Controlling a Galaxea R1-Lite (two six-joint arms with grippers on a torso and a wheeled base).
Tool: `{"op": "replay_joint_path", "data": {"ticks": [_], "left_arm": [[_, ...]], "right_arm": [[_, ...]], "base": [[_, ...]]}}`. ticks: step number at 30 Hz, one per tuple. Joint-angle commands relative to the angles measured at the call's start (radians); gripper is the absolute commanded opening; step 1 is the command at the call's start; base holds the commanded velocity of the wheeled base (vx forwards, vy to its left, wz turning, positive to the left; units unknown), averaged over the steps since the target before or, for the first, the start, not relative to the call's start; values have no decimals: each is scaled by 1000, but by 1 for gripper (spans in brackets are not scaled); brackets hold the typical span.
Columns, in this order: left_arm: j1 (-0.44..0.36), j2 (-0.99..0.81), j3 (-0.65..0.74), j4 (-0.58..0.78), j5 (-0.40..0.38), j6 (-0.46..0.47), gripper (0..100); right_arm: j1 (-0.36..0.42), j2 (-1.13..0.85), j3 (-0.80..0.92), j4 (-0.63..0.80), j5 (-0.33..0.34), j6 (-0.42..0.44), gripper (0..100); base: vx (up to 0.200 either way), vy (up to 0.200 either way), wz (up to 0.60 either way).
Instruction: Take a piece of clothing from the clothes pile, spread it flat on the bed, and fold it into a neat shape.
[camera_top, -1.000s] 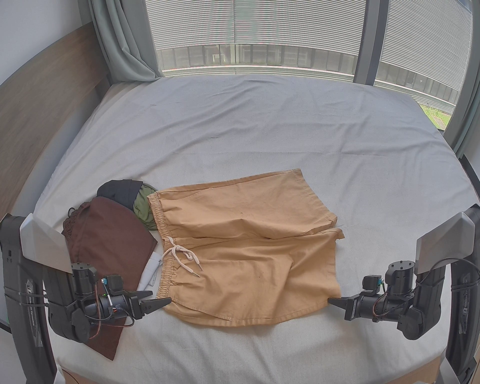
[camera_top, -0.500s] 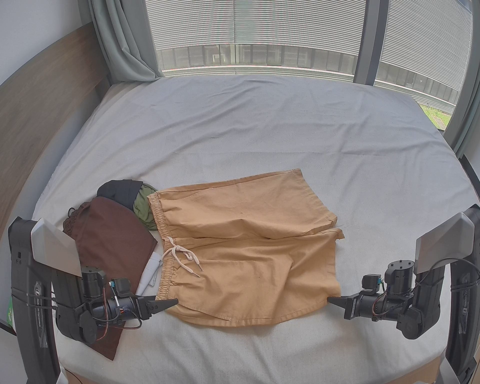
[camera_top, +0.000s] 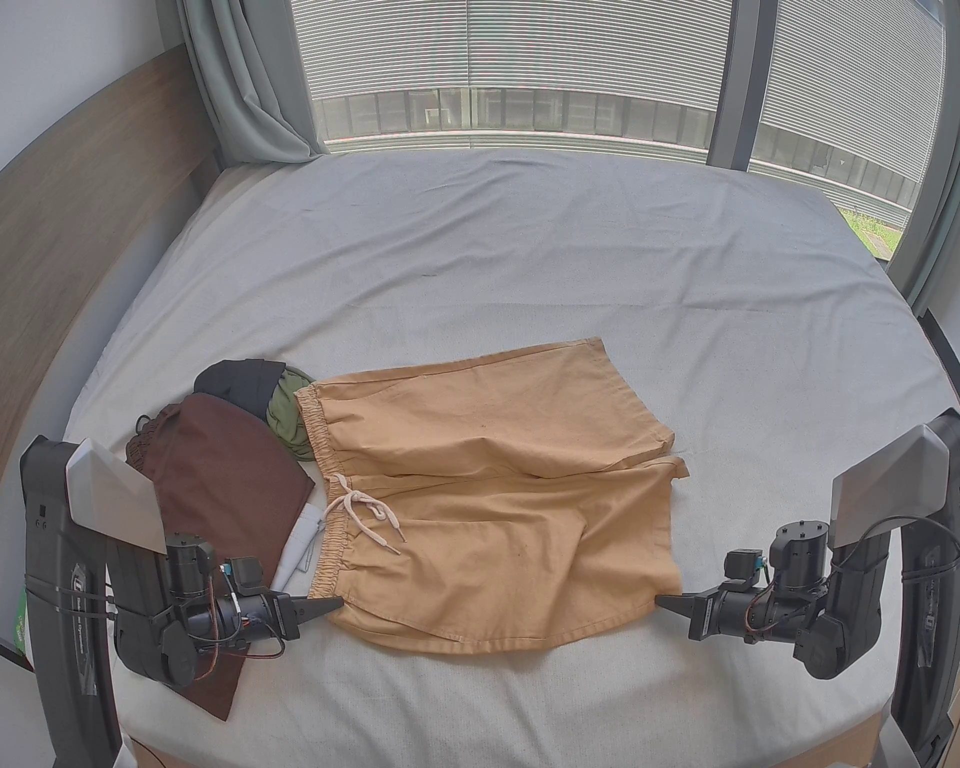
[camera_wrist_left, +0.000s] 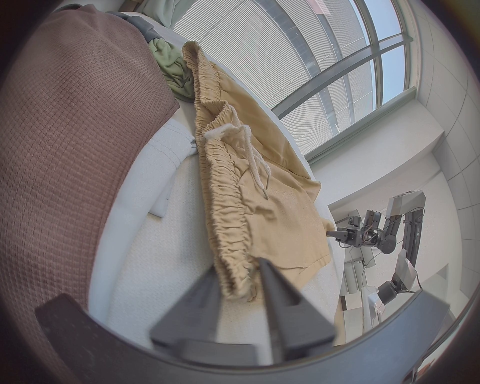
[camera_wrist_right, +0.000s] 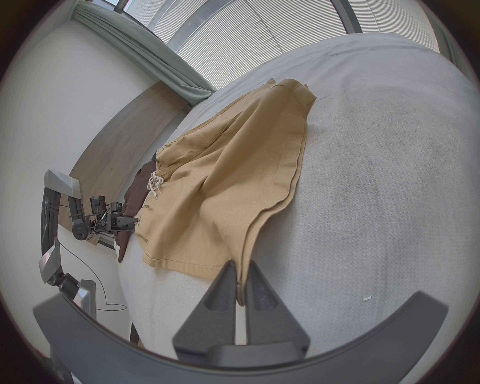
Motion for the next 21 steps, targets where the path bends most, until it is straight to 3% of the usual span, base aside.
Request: {"op": "replay_joint_path", "data": {"ticks": [1,21], "left_arm": [[1,1,0,-4,-1,1,0],[44,-110,120,-6,-49,55,0]], "right_arm": [[0,-5,4,1,2,0,0],[-4,-46,155,2,2,-46,0]], "base": [[0,0,0],[0,0,0]]}}
